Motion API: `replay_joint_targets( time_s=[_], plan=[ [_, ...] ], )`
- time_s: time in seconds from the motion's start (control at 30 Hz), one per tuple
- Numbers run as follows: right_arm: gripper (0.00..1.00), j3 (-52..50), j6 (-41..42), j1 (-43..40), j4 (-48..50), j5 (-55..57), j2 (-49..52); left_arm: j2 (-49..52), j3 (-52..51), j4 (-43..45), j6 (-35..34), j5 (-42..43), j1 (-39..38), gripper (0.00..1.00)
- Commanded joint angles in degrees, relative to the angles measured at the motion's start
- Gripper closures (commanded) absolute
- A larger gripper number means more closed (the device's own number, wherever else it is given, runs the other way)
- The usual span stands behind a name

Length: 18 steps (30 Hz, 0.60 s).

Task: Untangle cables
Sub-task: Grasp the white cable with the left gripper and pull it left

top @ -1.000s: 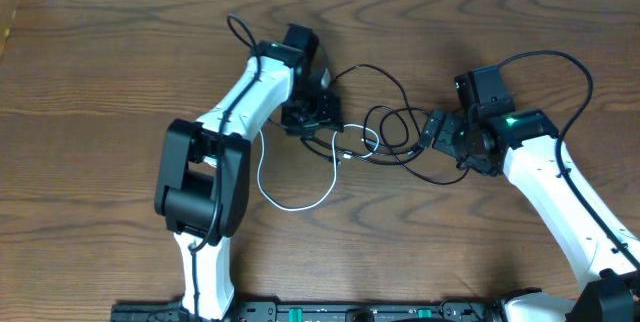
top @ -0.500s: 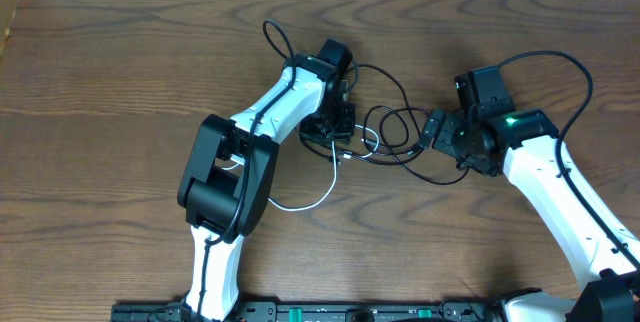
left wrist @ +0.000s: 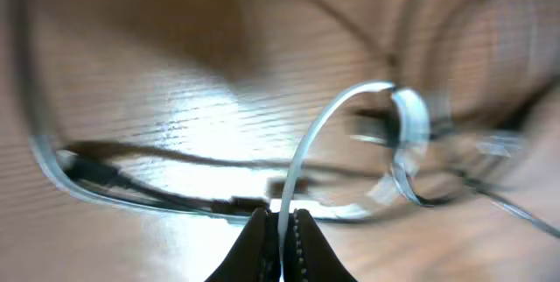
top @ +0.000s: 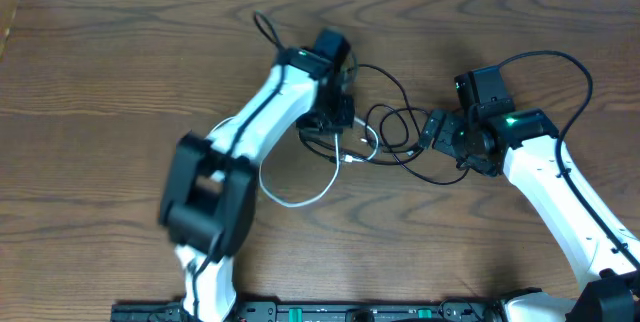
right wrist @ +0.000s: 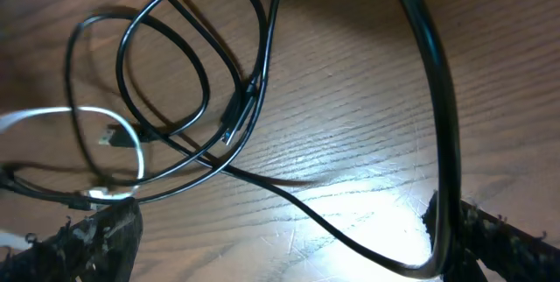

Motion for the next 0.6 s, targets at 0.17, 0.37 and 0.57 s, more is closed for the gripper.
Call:
replay_joint_targets(
  time_s=[0.17,0.37,0.57],
  plan=[
    [0.01,-0.35,0.72,0.35,-0.07,0.07,-0.31,-23.02,3.1,3.76,-1.11,-2.32,2.71,0.93],
    [0.01,-0.35,0.72,0.35,-0.07,0.07,-0.31,-31.91,3.1,4.72,-1.14,-3.78,3.93,0.93],
    [0.01,-0.35,0.72,0.35,-0.07,0.09,-0.31,-37.27,3.1,0.42,-9.44,-21.27,6.14,0.93]
  ],
)
